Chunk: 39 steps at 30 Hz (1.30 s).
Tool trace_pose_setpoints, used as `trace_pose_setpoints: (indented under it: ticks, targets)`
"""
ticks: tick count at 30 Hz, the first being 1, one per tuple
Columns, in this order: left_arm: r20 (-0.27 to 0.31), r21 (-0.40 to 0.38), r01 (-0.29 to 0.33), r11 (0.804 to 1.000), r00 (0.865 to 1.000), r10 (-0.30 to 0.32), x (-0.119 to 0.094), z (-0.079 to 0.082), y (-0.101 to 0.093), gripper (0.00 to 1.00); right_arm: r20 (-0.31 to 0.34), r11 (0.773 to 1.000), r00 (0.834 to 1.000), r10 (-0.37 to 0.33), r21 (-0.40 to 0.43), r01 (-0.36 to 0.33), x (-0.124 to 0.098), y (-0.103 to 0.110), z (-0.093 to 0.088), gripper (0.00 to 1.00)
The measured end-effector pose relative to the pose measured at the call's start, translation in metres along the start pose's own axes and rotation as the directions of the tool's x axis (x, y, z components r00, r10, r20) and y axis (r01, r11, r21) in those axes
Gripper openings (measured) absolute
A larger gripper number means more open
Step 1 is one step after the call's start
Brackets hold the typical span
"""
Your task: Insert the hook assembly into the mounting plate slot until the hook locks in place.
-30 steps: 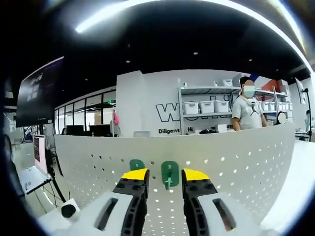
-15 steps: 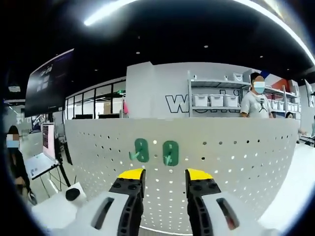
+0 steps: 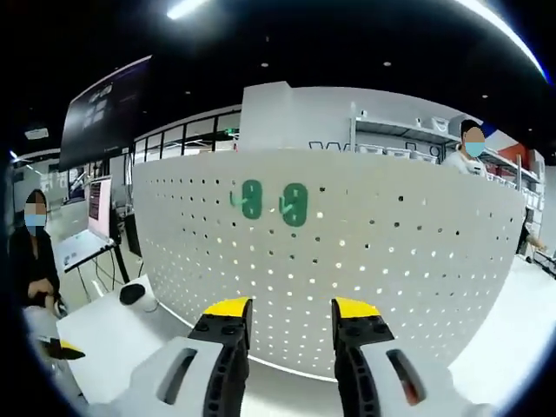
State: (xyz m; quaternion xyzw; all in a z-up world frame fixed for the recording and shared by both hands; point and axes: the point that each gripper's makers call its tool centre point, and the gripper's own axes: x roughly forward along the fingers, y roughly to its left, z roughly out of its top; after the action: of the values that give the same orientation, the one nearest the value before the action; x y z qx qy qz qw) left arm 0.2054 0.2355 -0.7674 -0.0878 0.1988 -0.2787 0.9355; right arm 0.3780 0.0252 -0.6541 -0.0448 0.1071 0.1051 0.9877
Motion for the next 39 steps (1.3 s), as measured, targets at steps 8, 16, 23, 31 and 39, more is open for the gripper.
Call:
trace_pose_setpoints:
  ticks: [8,16,23,31,39]
  targets:
    - [-0.033,-0.015,-0.003,1.0,0.999,0.003,0.0,-0.006,0.001,0.91,-0.079,0.996,0.994,0.074,-0.036,-0.077,-0.018,0.013,-0.042,0.36]
    - [-0.074,-0.048,-0.013,0.999,0.997,0.009,0.001,-0.014,0.003,0.92,-0.137,0.974,0.964,0.227,0.009,-0.228,-0.037,0.049,-0.083,0.35]
    - [-0.091,-0.054,-0.022,0.998,0.996,0.017,0.0,-0.017,0.005,0.91,-0.256,0.934,0.905,0.339,-0.019,-0.356,-0.054,0.082,-0.132,0.31]
    - [-0.132,-0.048,-0.033,0.998,0.991,0.027,0.003,-0.026,0.006,0.89,-0.383,0.88,0.81,0.444,0.013,-0.476,-0.062,0.12,-0.182,0.25]
    - [-0.158,-0.069,-0.046,0.997,0.987,0.034,0.004,-0.032,0.009,0.89,-0.448,0.834,0.757,0.476,-0.041,-0.55,-0.051,0.142,-0.203,0.16]
